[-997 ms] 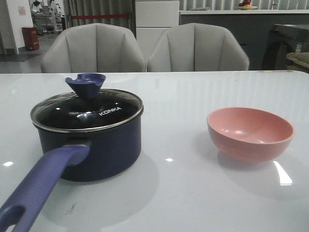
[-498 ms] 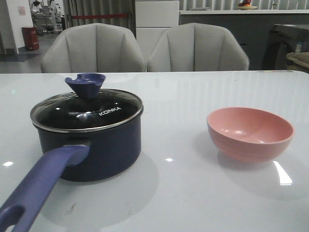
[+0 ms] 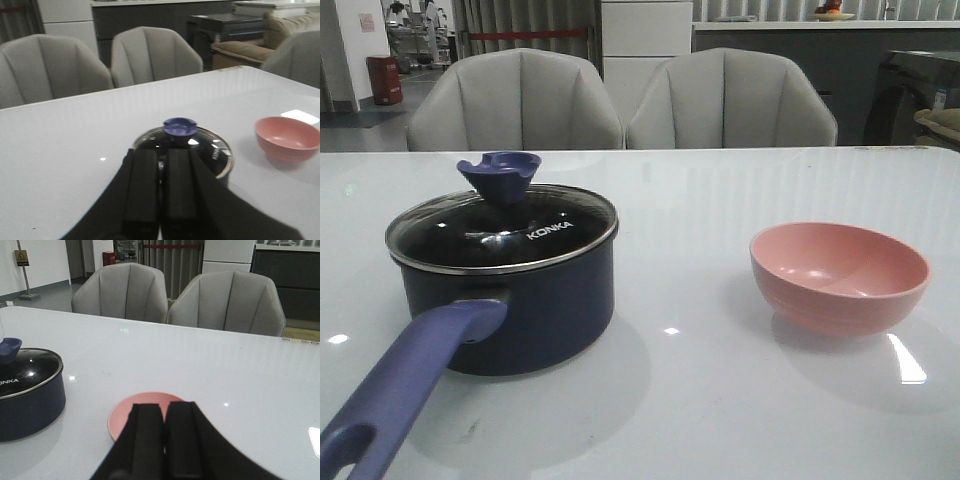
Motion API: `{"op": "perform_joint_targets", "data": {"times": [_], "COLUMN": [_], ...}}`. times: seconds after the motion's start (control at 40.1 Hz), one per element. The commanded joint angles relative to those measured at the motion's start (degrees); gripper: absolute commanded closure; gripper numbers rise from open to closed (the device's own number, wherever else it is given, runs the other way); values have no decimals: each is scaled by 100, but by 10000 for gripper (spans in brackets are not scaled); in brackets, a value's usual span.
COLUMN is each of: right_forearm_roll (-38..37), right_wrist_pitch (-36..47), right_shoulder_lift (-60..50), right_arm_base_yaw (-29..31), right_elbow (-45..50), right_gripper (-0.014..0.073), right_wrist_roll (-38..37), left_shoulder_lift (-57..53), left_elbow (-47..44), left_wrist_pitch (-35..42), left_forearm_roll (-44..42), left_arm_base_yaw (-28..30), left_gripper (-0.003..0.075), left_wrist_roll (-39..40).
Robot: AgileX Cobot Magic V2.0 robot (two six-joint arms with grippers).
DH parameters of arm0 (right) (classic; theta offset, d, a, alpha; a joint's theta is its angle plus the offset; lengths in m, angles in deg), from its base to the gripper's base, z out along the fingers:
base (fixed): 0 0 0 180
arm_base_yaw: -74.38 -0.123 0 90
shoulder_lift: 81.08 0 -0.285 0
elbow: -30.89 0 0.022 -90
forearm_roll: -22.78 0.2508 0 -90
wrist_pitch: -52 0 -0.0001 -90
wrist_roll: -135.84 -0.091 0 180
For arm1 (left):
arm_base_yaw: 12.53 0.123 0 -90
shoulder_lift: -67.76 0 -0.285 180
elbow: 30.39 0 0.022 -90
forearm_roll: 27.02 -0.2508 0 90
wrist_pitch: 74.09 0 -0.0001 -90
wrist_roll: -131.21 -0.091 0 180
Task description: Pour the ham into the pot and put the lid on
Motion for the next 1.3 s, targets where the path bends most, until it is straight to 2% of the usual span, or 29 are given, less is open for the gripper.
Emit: {"op": "perform_joint_targets", "data": {"times": [0.0, 0.15, 0.324, 0.498, 0.772, 0.922, 1.271], "right_forearm_roll": [11, 11, 11, 11, 11, 11, 11], "right_wrist_pitch": [482, 477, 466, 466, 466, 466, 466], "right_shoulder_lift": [57, 57, 57, 57, 57, 57, 57], "right_arm_base_yaw": [-10, -10, -10, -10, -10, -10, -10], "right_elbow": [-145, -145, -145, -145, -145, -145, -145], "right_gripper": [452, 452, 452, 452, 452, 452, 452], "right_wrist_roll": [43, 43, 43, 43, 43, 43, 43], "left_shoulder_lift": [-78, -135, -135, -135, -135, -135, -124], "left_elbow": [-369, -1163, -1689, -1993, -1993, -1993, -1993], "left_wrist_pitch": [1249, 2231, 2612, 3078, 3063, 3063, 3026], "left_forearm_roll": [-38, -109, -132, -246, -246, -588, -588], "left_arm_base_yaw": [605, 1354, 1780, 1794, 1794, 1794, 1794], "left_gripper": [607, 607, 607, 607, 607, 607, 607], "left_wrist_roll": [46, 239, 278, 278, 370, 698, 710]}}
